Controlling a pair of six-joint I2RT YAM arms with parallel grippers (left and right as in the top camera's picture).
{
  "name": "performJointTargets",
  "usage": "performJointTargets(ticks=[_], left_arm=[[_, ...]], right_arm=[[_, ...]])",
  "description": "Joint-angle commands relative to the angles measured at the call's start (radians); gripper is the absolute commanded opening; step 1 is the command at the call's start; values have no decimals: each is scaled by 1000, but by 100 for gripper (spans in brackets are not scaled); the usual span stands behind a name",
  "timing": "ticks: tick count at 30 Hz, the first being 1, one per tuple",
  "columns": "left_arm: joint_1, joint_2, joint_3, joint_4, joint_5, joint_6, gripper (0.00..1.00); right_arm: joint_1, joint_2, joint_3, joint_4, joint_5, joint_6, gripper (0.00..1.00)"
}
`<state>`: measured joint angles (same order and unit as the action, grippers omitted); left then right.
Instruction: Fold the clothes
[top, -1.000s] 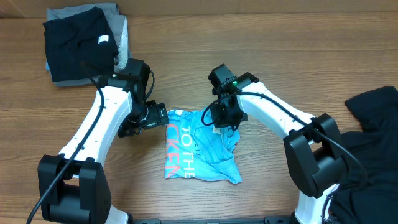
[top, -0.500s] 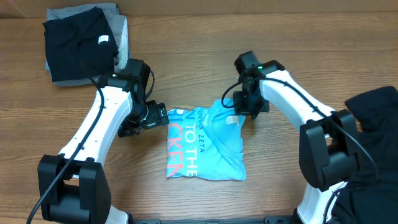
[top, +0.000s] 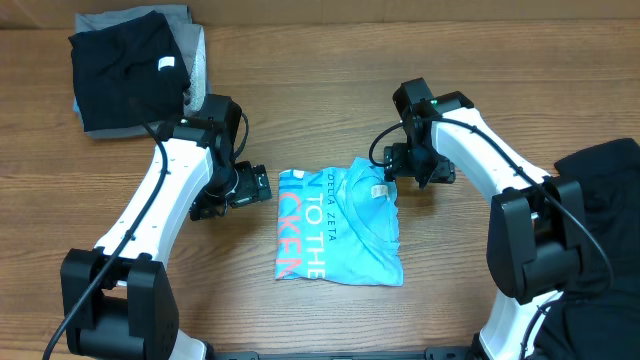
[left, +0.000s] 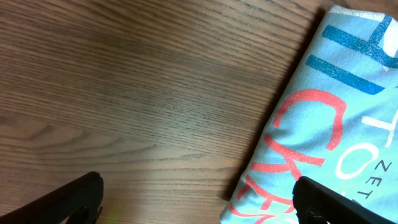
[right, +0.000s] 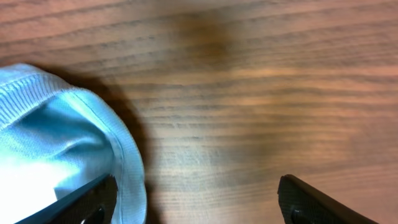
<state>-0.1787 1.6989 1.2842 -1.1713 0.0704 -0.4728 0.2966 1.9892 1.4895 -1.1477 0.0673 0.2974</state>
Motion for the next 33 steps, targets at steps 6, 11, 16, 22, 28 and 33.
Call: performJointTargets(ticks=[6,11,16,22,28,33], left_arm=[[3,3,-5,6,-7,-14,100],[3,3,-5,13,-7,-14,100],[2,3,-5,17,-7,-14,100],[2,3,-5,19,-7,-14,100],[1,3,-5,17,-6,-14,100],[1,3,-5,17,-7,-14,100]], right_arm=[[5,3,218,-89,-203,-2,87],[18,11,204,-53,-400,-40,87],[51,24,135,4,-403,-39,86],[70,37,32,138,-443,-3,82],[70,37,-31,246,-444,49,71],[70,38,-31,277,-437,48,67]])
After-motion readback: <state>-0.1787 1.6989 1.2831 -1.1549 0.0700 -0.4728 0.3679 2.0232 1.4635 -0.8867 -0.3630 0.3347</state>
